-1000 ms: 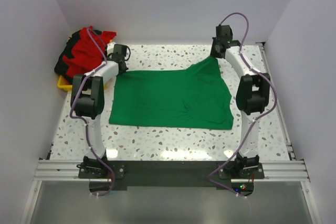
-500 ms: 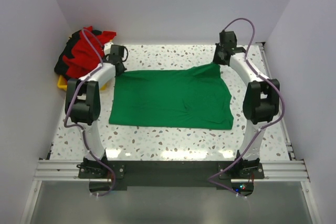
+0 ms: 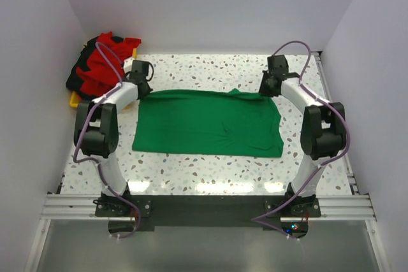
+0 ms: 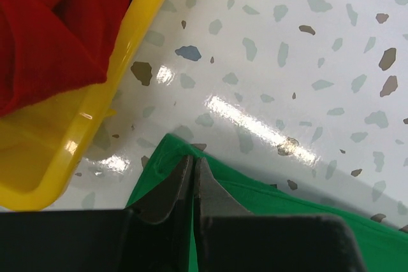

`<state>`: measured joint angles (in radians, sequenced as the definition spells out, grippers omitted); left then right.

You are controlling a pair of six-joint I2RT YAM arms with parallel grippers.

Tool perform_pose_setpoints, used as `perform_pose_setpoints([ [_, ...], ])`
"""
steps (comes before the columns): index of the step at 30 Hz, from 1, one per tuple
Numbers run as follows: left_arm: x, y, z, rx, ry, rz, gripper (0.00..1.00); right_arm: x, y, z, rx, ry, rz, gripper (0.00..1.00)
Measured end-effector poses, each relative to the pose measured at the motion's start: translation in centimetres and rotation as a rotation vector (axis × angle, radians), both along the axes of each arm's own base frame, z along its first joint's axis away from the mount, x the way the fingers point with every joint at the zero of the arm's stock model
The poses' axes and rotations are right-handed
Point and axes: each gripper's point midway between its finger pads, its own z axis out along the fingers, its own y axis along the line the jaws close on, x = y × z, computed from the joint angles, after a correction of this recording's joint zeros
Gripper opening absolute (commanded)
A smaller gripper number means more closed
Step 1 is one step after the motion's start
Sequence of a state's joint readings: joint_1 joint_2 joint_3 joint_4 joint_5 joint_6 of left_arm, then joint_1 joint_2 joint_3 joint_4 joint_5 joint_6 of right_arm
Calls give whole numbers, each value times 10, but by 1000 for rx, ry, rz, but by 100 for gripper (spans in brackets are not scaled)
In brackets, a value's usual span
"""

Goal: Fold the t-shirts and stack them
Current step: Fold the tshirt

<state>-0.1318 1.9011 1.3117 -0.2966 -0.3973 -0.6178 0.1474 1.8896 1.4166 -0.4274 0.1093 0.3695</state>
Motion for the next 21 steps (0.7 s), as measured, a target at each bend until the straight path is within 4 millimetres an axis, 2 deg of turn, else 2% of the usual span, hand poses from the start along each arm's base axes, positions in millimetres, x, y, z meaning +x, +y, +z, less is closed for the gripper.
perform_pose_setpoints([
  [9,-24,1,18,-40,-41,35,0,-34,4,34,77,-75,-14,0],
  [12,-35,1,16,-55,-38,50,0,-46,4,33,90,-71,-17,0],
  [17,-56,3,1,-70,-4,73,0,-75,1,24,95,-34,-31,0],
  [21,-69,4,-3,-80,5,87,0,-93,-1,31,105,-51,-35,0],
])
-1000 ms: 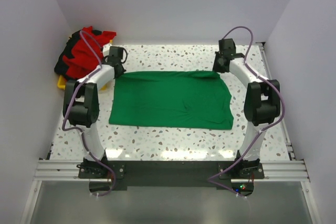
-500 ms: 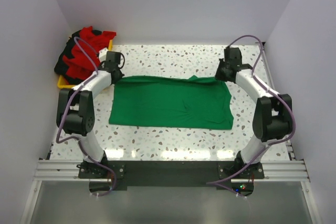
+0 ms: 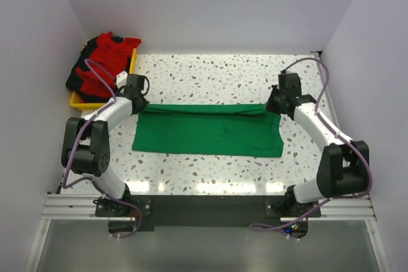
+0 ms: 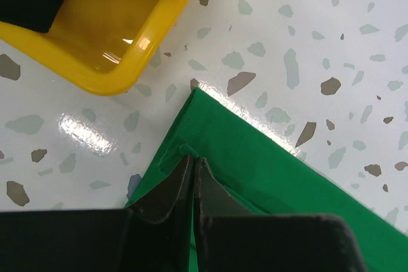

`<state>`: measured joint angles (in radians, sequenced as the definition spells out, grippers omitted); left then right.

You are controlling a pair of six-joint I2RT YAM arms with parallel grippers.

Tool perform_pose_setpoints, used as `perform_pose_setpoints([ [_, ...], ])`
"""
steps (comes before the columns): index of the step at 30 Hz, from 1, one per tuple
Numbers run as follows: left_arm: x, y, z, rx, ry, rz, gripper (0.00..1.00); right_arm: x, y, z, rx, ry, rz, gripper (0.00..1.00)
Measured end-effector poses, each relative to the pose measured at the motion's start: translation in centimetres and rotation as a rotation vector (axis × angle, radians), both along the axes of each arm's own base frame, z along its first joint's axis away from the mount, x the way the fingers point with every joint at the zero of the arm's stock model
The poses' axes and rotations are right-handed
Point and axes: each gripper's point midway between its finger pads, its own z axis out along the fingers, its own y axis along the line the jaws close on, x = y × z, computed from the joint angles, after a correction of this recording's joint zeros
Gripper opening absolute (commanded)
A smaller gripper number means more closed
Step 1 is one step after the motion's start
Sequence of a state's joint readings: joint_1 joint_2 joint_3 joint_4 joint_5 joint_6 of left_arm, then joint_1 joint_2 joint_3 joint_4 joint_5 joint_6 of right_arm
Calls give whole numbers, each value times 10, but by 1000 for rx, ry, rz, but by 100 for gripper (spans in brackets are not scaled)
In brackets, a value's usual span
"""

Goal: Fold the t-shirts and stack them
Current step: Fold the tshirt

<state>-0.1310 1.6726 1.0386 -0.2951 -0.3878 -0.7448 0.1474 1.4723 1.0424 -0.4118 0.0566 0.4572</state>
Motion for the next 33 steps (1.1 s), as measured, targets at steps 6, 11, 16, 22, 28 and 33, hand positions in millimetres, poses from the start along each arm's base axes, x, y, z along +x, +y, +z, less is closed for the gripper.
perform_pose_setpoints([
  [6,-8,1,4,-7,-14,8,0,-19,2,6,31,-26,3,0],
  [11,-12,1,3,-15,-17,17,0,-38,3,-9,49,10,4,0],
  [16,-18,2,-2,-15,-8,18,0,-50,3,-15,59,23,4,0],
  [22,-27,3,-4,-18,-8,22,0,-55,2,-7,64,-8,4,0],
  [28,-30,3,-6,-19,-13,23,1,-69,0,-21,60,22,3,0],
  [33,-38,4,-11,-20,-8,24,12,-80,1,-30,70,41,10,5],
])
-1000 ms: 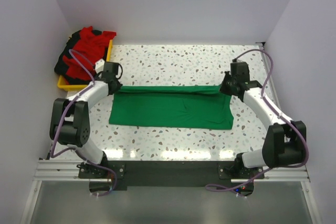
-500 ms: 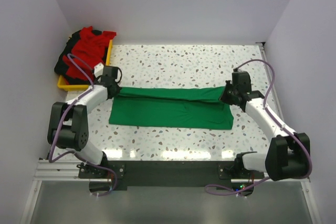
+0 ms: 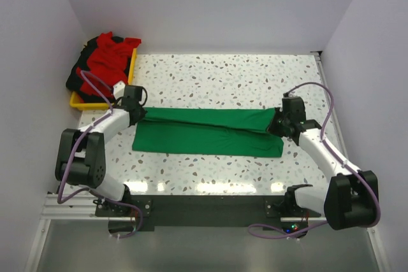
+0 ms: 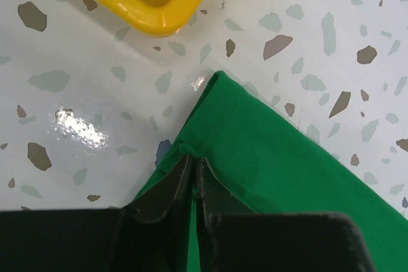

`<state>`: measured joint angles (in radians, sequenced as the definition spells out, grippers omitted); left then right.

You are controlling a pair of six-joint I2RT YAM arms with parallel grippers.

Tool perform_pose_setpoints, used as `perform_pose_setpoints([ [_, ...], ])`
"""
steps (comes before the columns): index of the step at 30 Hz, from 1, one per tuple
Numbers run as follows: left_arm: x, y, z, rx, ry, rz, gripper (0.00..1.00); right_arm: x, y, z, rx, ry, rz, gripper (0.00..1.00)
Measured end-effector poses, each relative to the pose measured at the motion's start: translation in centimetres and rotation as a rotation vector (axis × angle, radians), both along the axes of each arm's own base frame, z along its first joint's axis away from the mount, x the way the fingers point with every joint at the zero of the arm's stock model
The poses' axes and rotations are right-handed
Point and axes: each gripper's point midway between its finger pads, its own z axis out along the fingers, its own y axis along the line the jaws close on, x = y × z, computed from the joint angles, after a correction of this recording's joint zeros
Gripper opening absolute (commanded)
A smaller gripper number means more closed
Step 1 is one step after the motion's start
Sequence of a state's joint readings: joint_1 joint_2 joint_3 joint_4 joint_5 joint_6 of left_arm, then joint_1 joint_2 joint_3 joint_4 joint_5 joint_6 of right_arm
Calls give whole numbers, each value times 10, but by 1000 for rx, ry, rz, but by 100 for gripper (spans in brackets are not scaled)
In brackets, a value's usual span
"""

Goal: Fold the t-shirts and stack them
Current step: Fold the tshirt

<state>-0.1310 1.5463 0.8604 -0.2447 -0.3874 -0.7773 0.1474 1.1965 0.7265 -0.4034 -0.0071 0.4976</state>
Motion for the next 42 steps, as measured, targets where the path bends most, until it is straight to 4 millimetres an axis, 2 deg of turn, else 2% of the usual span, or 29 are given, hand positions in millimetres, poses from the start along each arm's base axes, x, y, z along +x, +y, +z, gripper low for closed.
perform_pose_setpoints([
  [2,-3,0,-1,-5,-7,2,21,-4,1,-2,8,5,7,9],
  [3,-5,0,-1,-7,-9,3,25,-6,1,-3,9,6,8,18],
  [4,-7,0,-1,-10,-15,4,34,-7,1,-3,11,5,9,22],
  [6,-11,0,2,-18,-29,7,42,-9,1,-2,11,-2,12,31],
  [7,-13,0,5,-23,-42,10,47,-10,1,0,12,-10,11,40],
  [8,-14,0,8,-26,-54,11,47,-11,1,2,14,-20,12,42],
  [13,-13,-3,27,-48,-130,4,45,-12,4,17,28,-74,30,46],
  [18,-10,-11,27,-60,-140,-21,43,-12,12,15,32,-61,59,46],
  [26,-7,-56,0,-63,-66,-143,35,-5,46,-6,29,14,142,45],
  [36,-20,-114,-24,-59,-9,-313,27,8,49,-32,38,51,85,45],
  [42,-31,-140,-28,-51,-6,-402,21,3,46,-61,30,122,45,44],
])
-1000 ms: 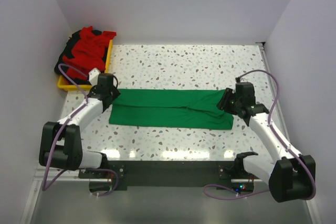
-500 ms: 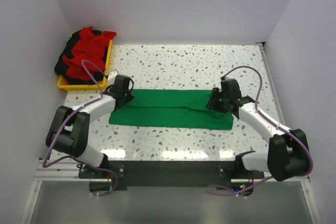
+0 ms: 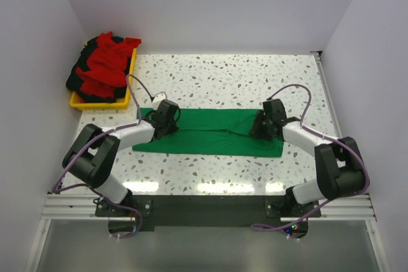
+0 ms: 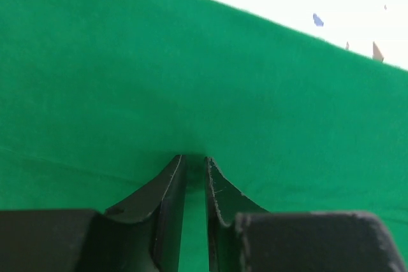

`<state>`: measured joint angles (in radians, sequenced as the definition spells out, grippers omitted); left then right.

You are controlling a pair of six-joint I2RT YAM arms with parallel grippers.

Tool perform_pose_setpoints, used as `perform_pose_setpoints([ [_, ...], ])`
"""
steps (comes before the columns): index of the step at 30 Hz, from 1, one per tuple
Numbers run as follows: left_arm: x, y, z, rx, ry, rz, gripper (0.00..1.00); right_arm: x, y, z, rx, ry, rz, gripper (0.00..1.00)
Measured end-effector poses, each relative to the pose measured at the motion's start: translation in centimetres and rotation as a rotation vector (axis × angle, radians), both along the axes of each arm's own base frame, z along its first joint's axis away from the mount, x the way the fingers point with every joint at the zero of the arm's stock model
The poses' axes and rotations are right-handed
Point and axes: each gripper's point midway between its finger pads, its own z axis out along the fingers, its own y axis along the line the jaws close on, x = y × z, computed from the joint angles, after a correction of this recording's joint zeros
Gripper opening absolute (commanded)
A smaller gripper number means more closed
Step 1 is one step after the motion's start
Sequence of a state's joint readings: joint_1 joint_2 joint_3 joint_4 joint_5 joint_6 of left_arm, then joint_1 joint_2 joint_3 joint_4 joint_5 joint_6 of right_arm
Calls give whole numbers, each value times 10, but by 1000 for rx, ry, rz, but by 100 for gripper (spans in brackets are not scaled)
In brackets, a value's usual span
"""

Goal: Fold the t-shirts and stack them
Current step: Fold the tshirt

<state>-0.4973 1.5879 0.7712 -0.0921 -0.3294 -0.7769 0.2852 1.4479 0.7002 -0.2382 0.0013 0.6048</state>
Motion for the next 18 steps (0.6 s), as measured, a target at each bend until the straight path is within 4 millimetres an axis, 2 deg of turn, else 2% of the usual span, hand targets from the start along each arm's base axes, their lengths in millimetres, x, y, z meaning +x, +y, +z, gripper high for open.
perform_pose_setpoints([
  [5,-12,-10,-7,38,-8,-36,19,10,0,-1,-6,-12,-18,44],
  [9,-21,-20,-7,61,-23,-62,18,26,0,-1,-10,-9,-31,44],
  [14,-34,-32,-8,68,-32,-84,18,59,-2,0,-30,-8,-50,45],
  [18,-46,-35,-8,59,-26,-77,18,94,-1,-1,-56,-5,-48,45],
])
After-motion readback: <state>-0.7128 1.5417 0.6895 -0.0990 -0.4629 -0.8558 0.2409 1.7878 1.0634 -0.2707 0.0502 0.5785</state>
